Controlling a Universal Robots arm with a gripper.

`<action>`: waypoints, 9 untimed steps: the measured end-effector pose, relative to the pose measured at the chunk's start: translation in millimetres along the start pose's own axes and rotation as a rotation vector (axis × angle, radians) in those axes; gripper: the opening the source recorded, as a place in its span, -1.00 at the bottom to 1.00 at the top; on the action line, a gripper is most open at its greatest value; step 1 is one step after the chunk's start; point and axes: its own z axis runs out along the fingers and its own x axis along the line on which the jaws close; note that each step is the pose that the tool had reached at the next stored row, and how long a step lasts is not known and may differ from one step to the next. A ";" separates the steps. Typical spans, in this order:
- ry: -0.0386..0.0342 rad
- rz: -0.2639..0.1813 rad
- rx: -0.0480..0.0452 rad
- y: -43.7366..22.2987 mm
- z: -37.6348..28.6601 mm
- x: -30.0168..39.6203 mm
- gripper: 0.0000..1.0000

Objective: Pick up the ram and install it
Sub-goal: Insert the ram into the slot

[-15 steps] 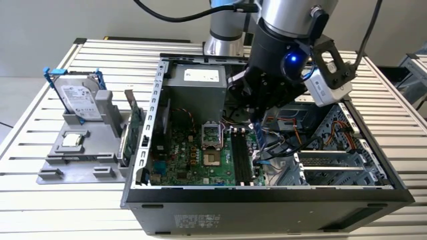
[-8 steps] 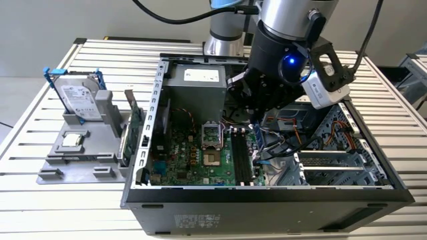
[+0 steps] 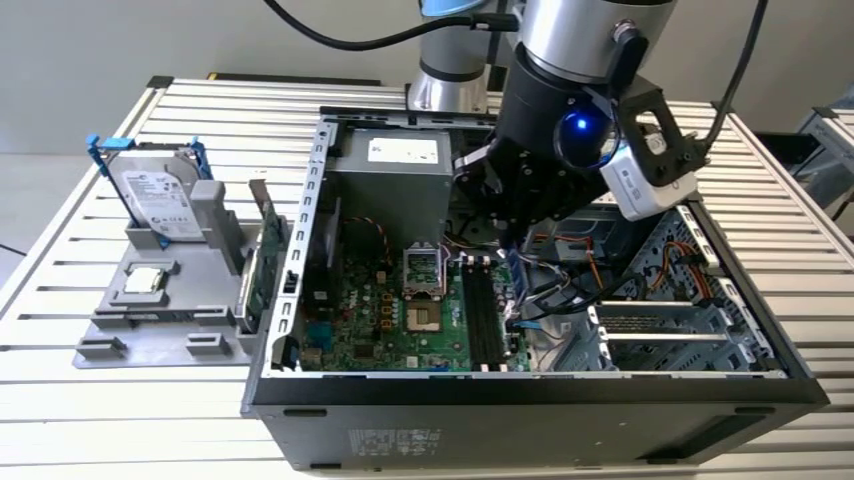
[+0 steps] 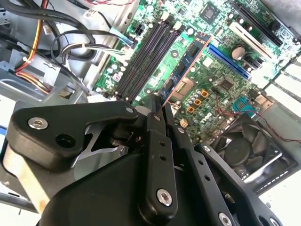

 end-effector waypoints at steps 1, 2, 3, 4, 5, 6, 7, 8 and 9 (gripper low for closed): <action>-0.0002 0.008 0.0001 0.0 0.2 0.0 -1.00; -0.0003 0.015 0.0002 0.0 0.3 0.0 -1.00; -0.0005 0.023 0.0001 0.0 0.6 0.0 -1.00; -0.0010 0.033 -0.0002 0.0 1.0 0.0 -1.00; -0.0017 0.043 -0.0005 0.0 1.7 0.0 -1.00; -0.0022 0.054 -0.0005 0.0 2.1 0.0 -1.00; -0.0026 0.061 -0.0004 0.0 2.3 0.0 -1.00; -0.0028 0.066 -0.0004 0.0 2.6 -0.1 -1.00; -0.0029 0.069 -0.0003 0.0 2.8 -0.1 -1.00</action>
